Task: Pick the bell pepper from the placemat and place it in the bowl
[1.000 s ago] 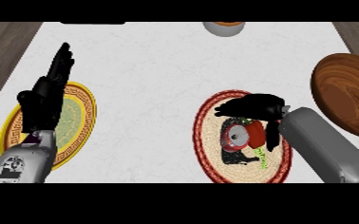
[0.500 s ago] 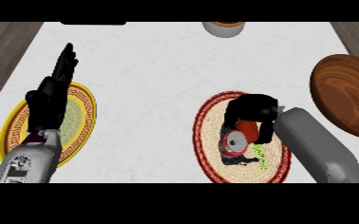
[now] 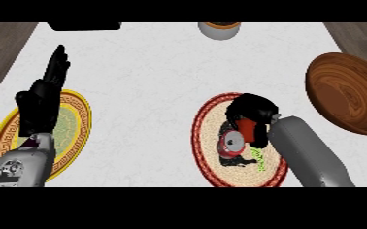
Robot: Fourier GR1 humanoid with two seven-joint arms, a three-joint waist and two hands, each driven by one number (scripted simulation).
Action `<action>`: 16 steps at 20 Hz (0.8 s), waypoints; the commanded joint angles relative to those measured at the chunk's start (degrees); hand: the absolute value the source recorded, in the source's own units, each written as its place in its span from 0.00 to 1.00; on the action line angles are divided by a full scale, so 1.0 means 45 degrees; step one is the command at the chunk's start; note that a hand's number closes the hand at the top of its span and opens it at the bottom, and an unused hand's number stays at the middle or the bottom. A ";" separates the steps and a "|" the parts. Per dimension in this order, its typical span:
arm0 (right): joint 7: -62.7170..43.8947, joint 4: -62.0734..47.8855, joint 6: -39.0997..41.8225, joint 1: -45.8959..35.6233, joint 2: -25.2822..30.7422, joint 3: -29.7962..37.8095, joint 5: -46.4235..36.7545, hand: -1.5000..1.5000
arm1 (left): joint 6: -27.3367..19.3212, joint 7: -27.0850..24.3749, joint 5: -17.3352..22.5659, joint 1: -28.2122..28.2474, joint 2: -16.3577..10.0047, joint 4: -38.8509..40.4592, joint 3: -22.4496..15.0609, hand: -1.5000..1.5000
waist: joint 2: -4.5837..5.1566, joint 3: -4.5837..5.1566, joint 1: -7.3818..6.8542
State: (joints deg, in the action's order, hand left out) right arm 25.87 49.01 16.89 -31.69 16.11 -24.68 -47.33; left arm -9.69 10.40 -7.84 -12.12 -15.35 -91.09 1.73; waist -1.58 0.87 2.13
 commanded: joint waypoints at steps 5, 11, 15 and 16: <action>-0.7605 0.1255 -0.2335 0.0956 -0.3461 0.1830 0.0255 1.00 | -0.0085 -0.0178 -0.0033 0.0612 0.0088 -0.0182 0.0012 0.50 | -0.0021 -0.0145 0.0176; -1.0510 0.5524 -0.5025 0.1256 -0.3549 0.1332 0.1808 1.00 | 0.0101 -0.0198 0.0023 0.0611 0.0007 -0.0236 -0.0008 0.50 | -0.0055 -0.0177 0.0052; -1.3075 0.8398 -0.6743 0.1728 -0.3568 0.0373 0.1037 1.00 | 0.0124 -0.0202 0.0089 0.0482 -0.0028 -0.0119 0.0132 0.50 | 0.0035 -0.0168 0.0123; -1.3491 0.9062 -0.7143 0.2218 -0.3571 0.0337 0.0459 1.00 | -0.0027 -0.0069 -0.0058 0.0659 0.0135 -0.0404 -0.0051 0.50 | 0.0023 -0.0175 0.0156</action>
State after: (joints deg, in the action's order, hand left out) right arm -25.43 79.10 -9.00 -24.48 0.67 -21.14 -42.27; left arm -9.31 9.82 -7.45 -9.42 -15.15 -92.23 1.94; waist -1.66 0.18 2.52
